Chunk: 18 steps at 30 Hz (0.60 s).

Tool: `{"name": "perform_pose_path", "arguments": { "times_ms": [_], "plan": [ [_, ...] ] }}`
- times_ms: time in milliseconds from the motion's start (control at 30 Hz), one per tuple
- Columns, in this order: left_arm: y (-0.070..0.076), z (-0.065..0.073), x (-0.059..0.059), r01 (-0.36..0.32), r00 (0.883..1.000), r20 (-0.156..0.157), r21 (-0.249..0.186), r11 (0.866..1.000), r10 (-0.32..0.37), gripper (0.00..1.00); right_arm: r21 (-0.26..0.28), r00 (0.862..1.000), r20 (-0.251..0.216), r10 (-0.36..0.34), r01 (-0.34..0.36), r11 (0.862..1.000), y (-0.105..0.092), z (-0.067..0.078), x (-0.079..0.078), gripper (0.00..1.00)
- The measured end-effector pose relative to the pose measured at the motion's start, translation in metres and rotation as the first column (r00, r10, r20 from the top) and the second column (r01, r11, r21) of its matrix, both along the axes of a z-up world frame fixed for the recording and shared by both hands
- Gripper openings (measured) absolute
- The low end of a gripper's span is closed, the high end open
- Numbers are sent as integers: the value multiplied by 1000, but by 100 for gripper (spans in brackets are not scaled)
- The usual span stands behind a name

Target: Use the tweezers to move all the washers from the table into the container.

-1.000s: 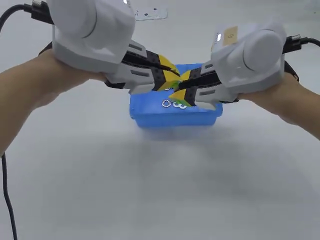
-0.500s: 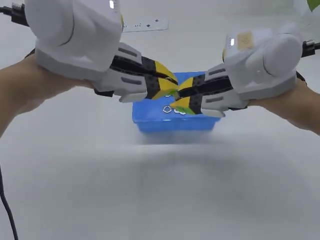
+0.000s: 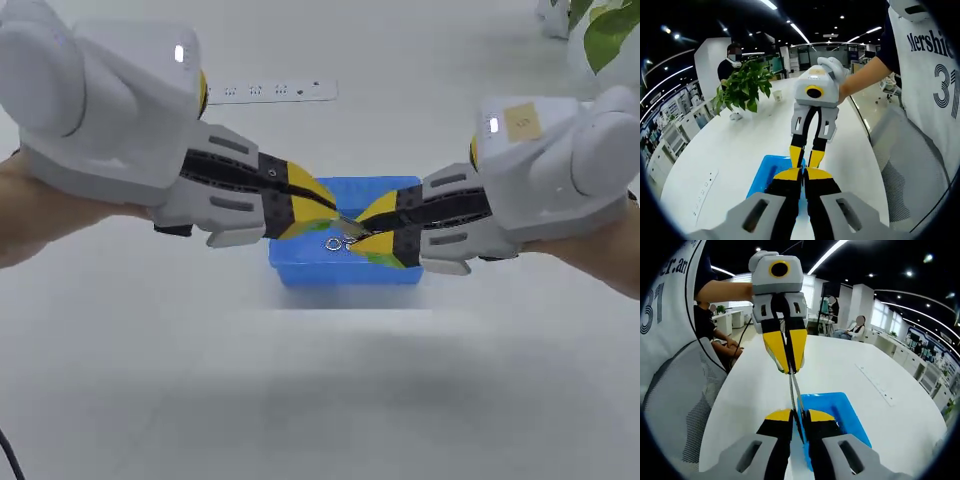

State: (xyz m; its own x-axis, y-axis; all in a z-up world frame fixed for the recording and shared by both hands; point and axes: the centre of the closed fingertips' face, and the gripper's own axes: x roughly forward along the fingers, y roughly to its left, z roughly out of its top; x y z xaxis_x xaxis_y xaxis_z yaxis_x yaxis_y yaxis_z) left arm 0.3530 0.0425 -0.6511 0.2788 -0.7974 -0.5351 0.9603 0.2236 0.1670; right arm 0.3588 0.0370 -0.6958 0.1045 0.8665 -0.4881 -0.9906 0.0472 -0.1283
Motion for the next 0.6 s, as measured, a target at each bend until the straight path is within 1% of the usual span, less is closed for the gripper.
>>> {"name": "perform_pose_path", "arguments": {
  "times_ms": [67, 100, 133, 167, 300, 367, 467, 600],
  "plan": [
    [1, -1, -7, -6, 1000, -23, -21, 1000, 5, 6, -4, 1000, 3, -1, 1, 1000, -1, 2, -4, 11],
    [1, -1, -8, -9, 1000, -18, -24, 1000, 9, 6, -8, 1000, 3, 4, -4, 1000, -1, 2, -6, 11],
    [1, -2, -12, -13, 1000, -27, -37, 999, 12, 6, -19, 1000, 8, 8, -7, 1000, 0, 1, -9, 10],
    [1, -4, -15, -14, 1000, -29, -37, 999, 13, 6, -34, 1000, 7, 19, -19, 999, 0, -1, -14, 10],
    [1, -11, -21, -21, 999, -47, -51, 998, 19, 6, -83, 999, 22, 41, -39, 996, 0, -9, -21, 9],
    [1, -16, -24, -25, 998, -62, -59, 998, 21, 6, -106, 999, 18, 51, -49, 993, 0, -13, -24, 9],
    [1, -23, -26, -29, 997, -74, -65, 997, 24, 6, -129, 999, 6, 51, -49, 990, -1, -20, -27, 9],
    [-1, -30, -27, -34, 995, -97, -75, 997, 27, 6, -151, 999, -3, 51, -50, 987, -6, -27, -27, 9]
  ]
}}
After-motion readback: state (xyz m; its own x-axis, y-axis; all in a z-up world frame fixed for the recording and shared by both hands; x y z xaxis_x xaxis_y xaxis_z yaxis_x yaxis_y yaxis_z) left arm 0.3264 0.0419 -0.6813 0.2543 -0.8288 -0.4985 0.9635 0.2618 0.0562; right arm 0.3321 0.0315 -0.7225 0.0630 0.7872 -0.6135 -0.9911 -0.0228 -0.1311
